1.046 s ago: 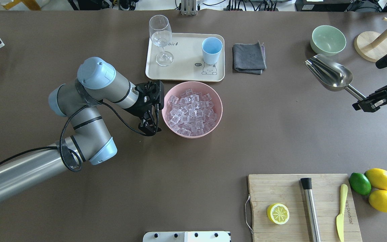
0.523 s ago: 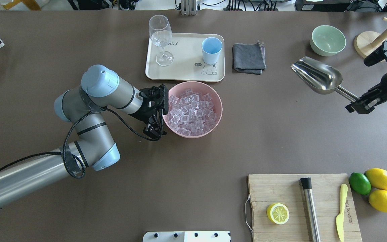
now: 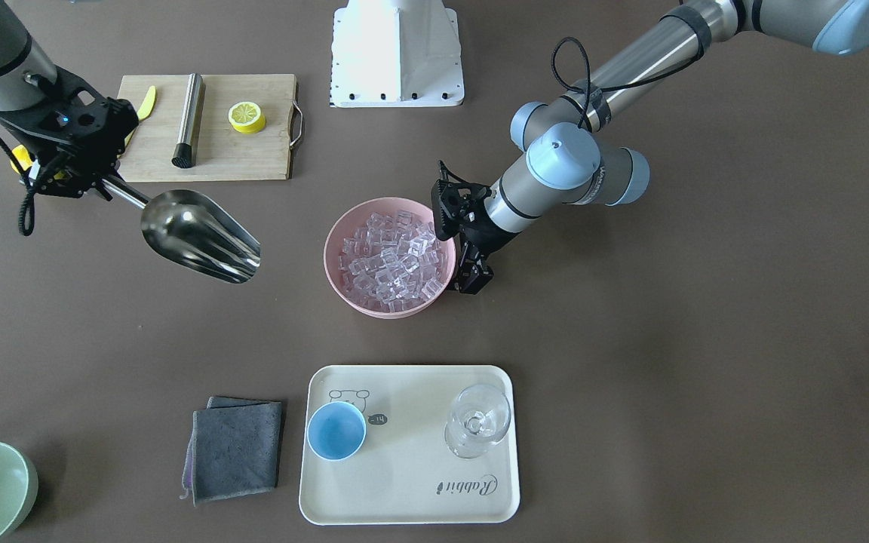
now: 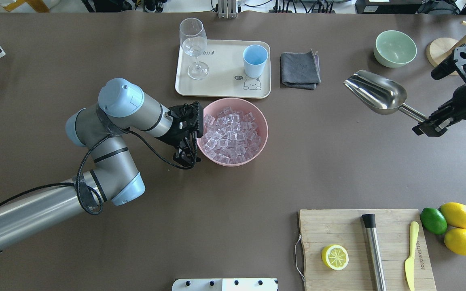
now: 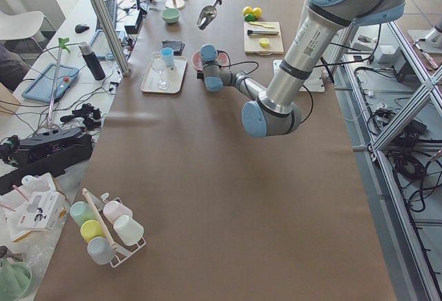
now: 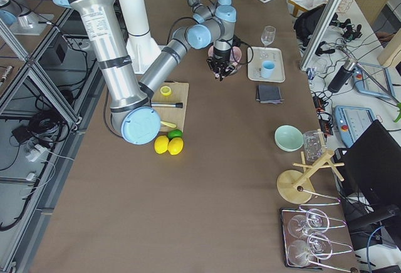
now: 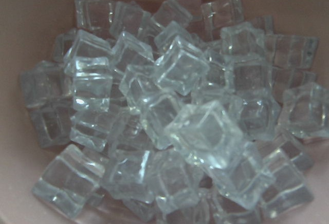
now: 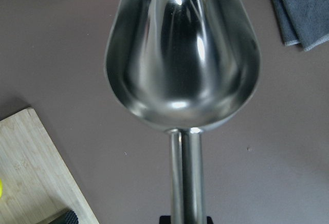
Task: Put ice in cup with scoop
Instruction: 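Grasp the metal scoop handle with the right gripper and lift it, then push the scoop into the ice with the right gripper while the left holds the bowl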
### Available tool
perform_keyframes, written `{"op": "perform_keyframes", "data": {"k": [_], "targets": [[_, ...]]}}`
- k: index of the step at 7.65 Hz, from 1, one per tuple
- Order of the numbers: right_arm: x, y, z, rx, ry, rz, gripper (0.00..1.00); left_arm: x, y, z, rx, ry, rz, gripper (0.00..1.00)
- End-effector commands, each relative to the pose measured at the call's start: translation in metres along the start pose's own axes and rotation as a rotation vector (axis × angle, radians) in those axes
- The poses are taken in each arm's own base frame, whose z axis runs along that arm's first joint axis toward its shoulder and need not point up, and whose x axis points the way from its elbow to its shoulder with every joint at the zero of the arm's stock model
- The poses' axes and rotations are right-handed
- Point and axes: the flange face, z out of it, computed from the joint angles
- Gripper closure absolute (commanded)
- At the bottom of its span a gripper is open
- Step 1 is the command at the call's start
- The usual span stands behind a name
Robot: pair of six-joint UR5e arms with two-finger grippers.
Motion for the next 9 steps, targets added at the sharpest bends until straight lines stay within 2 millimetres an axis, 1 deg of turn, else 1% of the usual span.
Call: {"op": "perform_keyframes", "data": {"k": [1, 2, 3, 4, 5, 6, 8, 9], "targets": [[-0.02, -0.067, -0.006, -0.143, 0.035, -0.053, 1.0, 0.0, 0.001, 0.0, 0.0, 0.0, -0.058, 0.01], [-0.033, -0.101, -0.013, -0.238, 0.063, -0.067, 1.0, 0.0, 0.002, 0.0, -0.001, 0.001, -0.058, 0.01], [-0.045, -0.128, -0.021, -0.296, 0.081, -0.094, 1.0, 0.0, 0.002, 0.0, -0.001, 0.001, -0.059, 0.01], [-0.056, -0.138, -0.025, -0.327, 0.079, -0.109, 1.0, 0.0, 0.002, 0.0, 0.0, 0.0, -0.058, 0.01], [-0.068, -0.159, -0.026, -0.375, 0.096, -0.129, 1.0, 0.0, 0.002, 0.0, 0.0, 0.0, -0.058, 0.01], [-0.081, -0.192, -0.023, -0.419, 0.113, -0.156, 1.0, 0.0, 0.001, 0.0, 0.002, 0.0, -0.056, 0.01], [-0.107, -0.265, -0.009, -0.533, 0.121, -0.196, 1.0, 0.0, 0.002, 0.0, 0.002, 0.0, -0.054, 0.01], [-0.123, -0.277, 0.004, -0.568, 0.13, -0.226, 1.0, 0.001, 0.001, 0.001, 0.001, 0.002, -0.054, 0.01]]}}
